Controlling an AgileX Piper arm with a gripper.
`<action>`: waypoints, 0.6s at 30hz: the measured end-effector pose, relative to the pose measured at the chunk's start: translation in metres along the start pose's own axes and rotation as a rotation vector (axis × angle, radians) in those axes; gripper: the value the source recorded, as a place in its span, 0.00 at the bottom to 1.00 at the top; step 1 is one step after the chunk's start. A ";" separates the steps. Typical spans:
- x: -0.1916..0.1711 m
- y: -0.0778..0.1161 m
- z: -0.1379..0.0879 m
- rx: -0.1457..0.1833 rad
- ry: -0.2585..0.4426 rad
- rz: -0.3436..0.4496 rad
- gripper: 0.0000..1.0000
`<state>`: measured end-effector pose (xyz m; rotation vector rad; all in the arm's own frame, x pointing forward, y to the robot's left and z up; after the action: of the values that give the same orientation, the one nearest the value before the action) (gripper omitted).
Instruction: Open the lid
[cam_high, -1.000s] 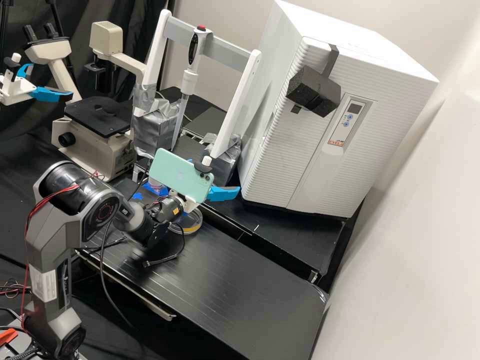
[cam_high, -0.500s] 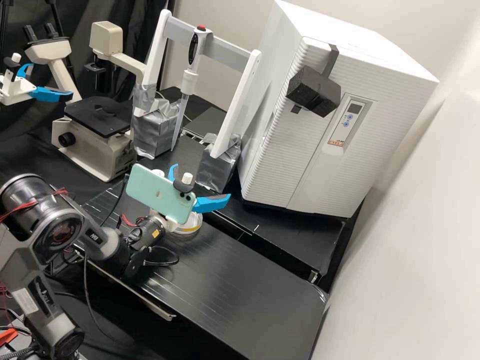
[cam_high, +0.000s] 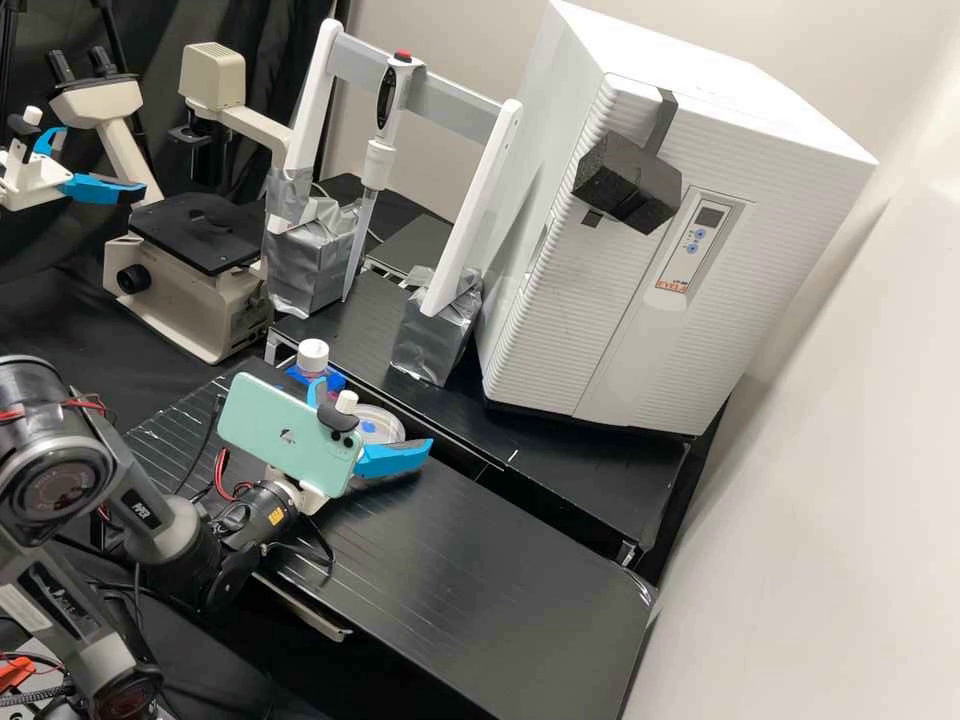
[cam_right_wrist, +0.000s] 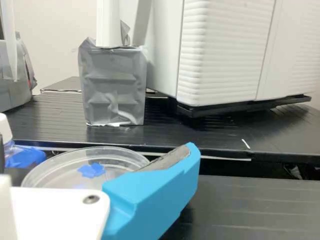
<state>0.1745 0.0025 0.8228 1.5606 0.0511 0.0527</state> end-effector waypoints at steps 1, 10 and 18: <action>0.000 0.000 0.000 -0.001 0.000 0.000 1.00; -0.001 0.001 0.002 -0.002 -0.007 0.004 0.00; 0.000 0.000 0.004 0.003 -0.016 -0.005 0.00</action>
<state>0.1743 -0.0011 0.8224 1.5636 0.0421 0.0362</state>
